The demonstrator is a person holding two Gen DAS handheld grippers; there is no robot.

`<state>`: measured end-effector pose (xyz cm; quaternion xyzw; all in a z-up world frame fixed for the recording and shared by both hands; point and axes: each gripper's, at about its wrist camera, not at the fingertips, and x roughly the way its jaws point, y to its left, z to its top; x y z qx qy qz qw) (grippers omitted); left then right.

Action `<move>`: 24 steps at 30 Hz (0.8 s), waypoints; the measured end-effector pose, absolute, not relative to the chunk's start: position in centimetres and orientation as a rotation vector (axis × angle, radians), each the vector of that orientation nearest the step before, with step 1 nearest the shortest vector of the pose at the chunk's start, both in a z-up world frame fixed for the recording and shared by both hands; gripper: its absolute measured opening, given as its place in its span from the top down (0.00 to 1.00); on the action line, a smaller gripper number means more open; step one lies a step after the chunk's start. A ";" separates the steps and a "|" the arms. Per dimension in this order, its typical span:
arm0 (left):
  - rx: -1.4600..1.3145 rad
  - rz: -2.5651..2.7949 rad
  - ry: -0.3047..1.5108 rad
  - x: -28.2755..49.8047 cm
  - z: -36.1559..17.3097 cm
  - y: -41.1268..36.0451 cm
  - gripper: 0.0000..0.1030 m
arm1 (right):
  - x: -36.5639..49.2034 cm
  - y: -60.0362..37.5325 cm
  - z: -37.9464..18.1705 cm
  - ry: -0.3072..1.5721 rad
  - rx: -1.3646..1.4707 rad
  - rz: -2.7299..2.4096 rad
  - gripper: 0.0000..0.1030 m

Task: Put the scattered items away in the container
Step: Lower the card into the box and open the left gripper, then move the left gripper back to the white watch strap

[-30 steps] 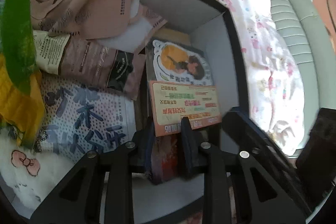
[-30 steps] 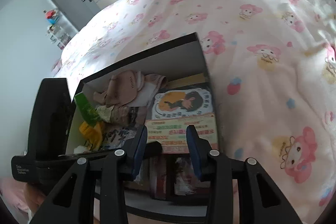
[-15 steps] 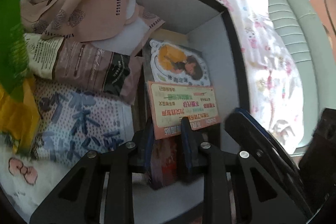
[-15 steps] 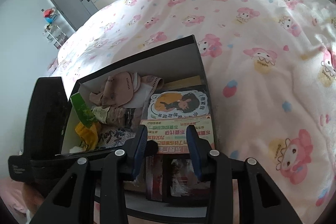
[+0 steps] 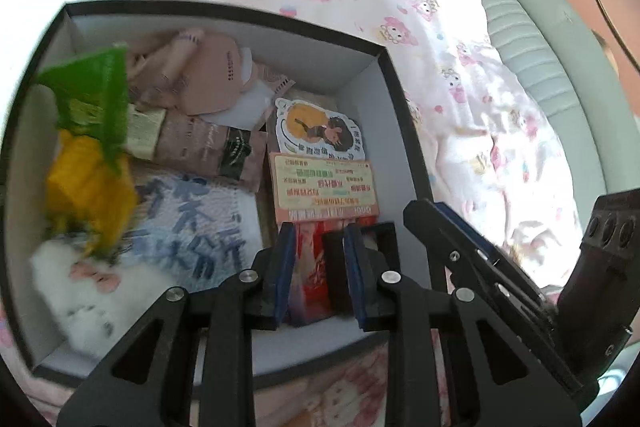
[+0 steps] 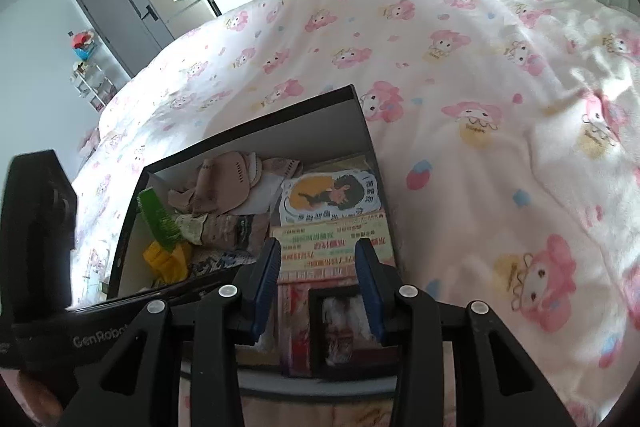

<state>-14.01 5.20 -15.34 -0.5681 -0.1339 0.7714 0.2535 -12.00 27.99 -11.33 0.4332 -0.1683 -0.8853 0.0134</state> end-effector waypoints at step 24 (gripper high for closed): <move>-1.419 2.361 -0.336 -10.3 -10.9 -0.1 0.79 | -4.0 15.5 -4.7 -0.238 1.147 -2.669 0.67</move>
